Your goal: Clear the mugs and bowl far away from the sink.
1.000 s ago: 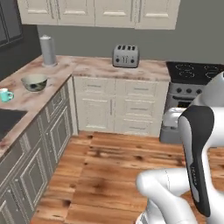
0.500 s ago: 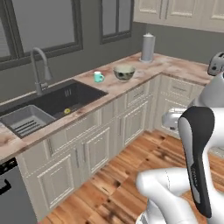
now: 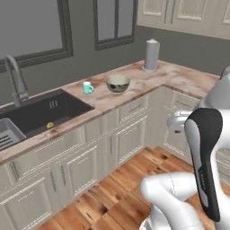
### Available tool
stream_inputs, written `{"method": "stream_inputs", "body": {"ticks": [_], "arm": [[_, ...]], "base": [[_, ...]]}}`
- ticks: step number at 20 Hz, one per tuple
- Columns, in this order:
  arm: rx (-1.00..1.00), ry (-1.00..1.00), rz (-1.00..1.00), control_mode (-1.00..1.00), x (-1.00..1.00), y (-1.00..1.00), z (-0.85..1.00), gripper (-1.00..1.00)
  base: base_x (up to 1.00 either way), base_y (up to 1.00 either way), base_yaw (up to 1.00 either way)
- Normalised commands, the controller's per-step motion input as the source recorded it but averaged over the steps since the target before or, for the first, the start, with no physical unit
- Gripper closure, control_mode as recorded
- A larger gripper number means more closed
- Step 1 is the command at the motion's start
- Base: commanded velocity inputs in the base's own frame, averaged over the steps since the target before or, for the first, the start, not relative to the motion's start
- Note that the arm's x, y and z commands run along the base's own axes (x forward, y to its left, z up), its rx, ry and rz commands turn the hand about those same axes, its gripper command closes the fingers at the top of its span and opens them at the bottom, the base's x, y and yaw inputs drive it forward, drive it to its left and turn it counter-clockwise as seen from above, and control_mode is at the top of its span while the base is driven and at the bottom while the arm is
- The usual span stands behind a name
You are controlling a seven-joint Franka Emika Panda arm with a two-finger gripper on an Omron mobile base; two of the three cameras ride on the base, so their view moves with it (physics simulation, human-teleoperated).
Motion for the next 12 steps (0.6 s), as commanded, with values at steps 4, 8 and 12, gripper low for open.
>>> {"method": "stream_inputs", "body": {"ticks": [4, 8, 12], "arm": [[0.00, 0.00, 0.00, 1.00, 0.00, 0.00, 0.00, -1.00], [0.00, 0.00, 0.00, 1.00, 0.00, 0.00, 0.00, -1.00], [0.00, 0.00, 0.00, 1.00, 0.00, 0.00, 0.00, -1.00]], "base": [[1.00, -0.54, 0.00], [1.00, -0.37, 0.05], [1.00, -0.41, 0.16]]}}
